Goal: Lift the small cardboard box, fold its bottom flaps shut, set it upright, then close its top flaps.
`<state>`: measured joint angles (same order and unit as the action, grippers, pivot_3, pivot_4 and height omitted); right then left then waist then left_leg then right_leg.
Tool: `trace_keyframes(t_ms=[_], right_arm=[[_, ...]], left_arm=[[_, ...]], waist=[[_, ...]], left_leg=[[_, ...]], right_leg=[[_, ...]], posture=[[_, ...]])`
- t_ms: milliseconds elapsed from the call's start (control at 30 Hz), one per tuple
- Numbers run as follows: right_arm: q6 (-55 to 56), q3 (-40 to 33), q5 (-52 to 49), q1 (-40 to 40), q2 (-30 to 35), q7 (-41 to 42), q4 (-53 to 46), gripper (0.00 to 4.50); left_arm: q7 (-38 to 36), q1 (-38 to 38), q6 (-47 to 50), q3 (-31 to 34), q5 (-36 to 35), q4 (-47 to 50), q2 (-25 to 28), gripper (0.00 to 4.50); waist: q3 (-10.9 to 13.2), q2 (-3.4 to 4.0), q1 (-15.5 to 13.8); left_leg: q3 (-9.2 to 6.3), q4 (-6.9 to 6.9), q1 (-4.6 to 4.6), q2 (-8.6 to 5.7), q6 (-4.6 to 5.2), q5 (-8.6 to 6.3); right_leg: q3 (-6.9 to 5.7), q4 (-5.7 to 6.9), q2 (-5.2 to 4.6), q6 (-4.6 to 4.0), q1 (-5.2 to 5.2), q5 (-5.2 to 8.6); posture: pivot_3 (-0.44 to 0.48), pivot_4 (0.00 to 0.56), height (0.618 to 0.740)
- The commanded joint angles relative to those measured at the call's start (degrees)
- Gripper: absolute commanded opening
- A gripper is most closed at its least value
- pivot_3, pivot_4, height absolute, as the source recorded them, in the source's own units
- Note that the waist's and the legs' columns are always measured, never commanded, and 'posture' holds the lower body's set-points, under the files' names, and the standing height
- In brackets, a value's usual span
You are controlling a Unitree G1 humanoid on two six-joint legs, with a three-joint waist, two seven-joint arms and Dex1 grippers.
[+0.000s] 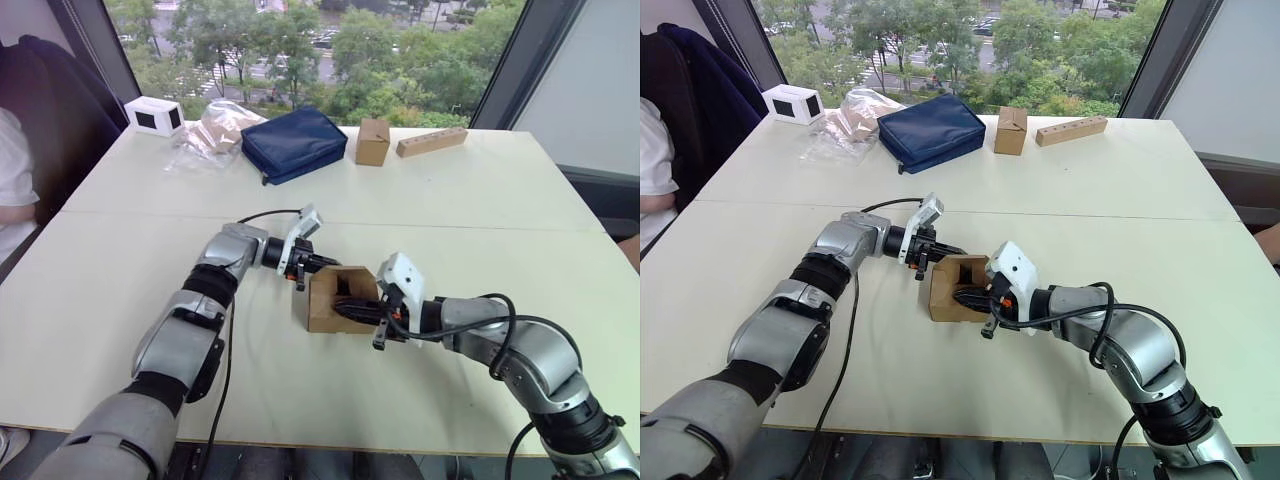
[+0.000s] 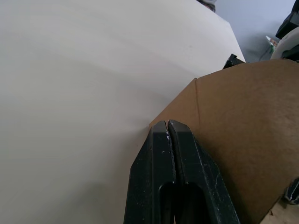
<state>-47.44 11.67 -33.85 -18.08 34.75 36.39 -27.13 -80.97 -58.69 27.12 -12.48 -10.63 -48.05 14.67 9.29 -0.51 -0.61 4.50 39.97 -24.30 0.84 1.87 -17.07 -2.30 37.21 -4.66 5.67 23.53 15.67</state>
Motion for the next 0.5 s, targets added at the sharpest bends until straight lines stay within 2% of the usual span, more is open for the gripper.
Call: trace_keyframes(t_ms=[33, 133, 500], right_arm=[[-0.7, -0.4, 0.8, 0.3, -0.7, -0.4, 0.4, 0.0], [-1.2, -1.9, -0.4, 0.4, -1.0, -0.6, -0.5, 0.0], [-3.7, -5.5, -2.4, 1.6, -1.3, -1.7, -4.3, 0.0]], left_arm=[[0.1, 0.3, 1.0, 1.1, -0.4, 3.3, 1.2, 0.01], [0.1, 0.7, 3.7, 2.6, -2.2, 7.4, 2.8, 0.01], [-0.6, 8.1, 22.0, 6.4, -13.9, 38.0, 13.9, 0.01]], waist=[[0.0, 0.0, 0.0], [0.0, 0.0, 0.0], [0.0, 0.02, -0.1]], left_leg=[[0.0, 0.0, 0.0, 0.0, 0.0, 0.0], [-0.01, 0.0, 0.0, 0.0, 0.0, 0.0], [-0.04, 0.0, 0.0, 0.02, -0.06, 0.03]], right_leg=[[0.0, 0.0, 0.0, 0.0, -0.01, 0.0], [0.0, 0.01, 0.0, 0.0, 0.0, 0.0], [0.05, 0.0, -0.05, 0.0, -0.04, 0.0]], posture=[[0.0, 0.15, 0.74], [0.0, 0.15, 0.74], [0.0, 0.15, 0.74]])
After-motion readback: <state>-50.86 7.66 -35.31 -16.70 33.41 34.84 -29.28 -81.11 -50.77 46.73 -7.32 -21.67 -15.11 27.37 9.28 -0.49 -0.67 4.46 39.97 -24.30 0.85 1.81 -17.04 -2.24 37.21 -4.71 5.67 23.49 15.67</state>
